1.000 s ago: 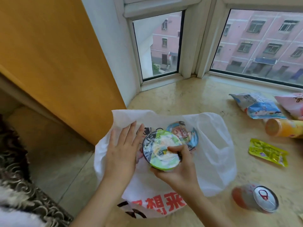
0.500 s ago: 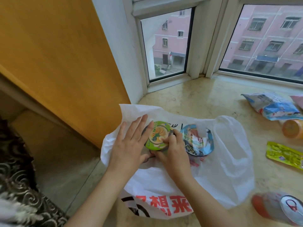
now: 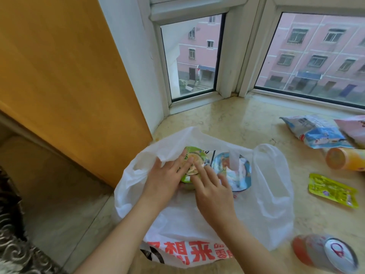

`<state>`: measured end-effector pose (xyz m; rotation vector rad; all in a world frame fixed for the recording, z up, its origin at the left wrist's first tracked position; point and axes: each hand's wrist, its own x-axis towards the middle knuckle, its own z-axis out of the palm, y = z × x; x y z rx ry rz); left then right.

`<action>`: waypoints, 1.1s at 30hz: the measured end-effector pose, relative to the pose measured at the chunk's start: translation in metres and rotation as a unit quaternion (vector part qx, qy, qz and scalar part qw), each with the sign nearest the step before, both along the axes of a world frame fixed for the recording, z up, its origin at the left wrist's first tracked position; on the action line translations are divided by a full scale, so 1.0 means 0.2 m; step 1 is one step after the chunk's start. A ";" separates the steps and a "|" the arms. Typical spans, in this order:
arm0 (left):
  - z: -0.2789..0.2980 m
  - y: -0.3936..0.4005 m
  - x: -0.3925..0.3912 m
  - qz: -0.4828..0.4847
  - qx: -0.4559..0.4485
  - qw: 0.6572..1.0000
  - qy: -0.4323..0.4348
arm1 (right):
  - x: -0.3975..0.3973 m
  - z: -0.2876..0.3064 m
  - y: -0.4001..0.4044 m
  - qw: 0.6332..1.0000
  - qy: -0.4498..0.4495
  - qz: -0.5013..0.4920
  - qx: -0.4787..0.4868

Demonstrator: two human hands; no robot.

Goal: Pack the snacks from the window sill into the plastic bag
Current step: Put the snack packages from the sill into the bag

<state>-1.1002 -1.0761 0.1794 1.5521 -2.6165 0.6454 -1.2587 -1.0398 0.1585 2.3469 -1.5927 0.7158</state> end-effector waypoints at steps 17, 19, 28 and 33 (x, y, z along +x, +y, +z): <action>0.12 0.16 -0.32 -0.047 -0.053 0.996 0.063 | -0.30 0.10 0.13 0.998 -0.054 -0.036 0.023; 0.17 0.21 -0.42 -0.048 -0.063 0.992 0.095 | -0.38 0.18 0.19 0.997 -0.065 -0.047 -0.012; 0.15 0.44 -0.98 -0.119 0.008 0.982 0.146 | -1.05 0.18 0.53 0.980 -0.034 -0.164 0.106; -0.02 0.58 -1.21 -0.131 0.082 0.980 0.122 | -1.22 0.12 0.70 0.962 -0.045 -0.182 0.198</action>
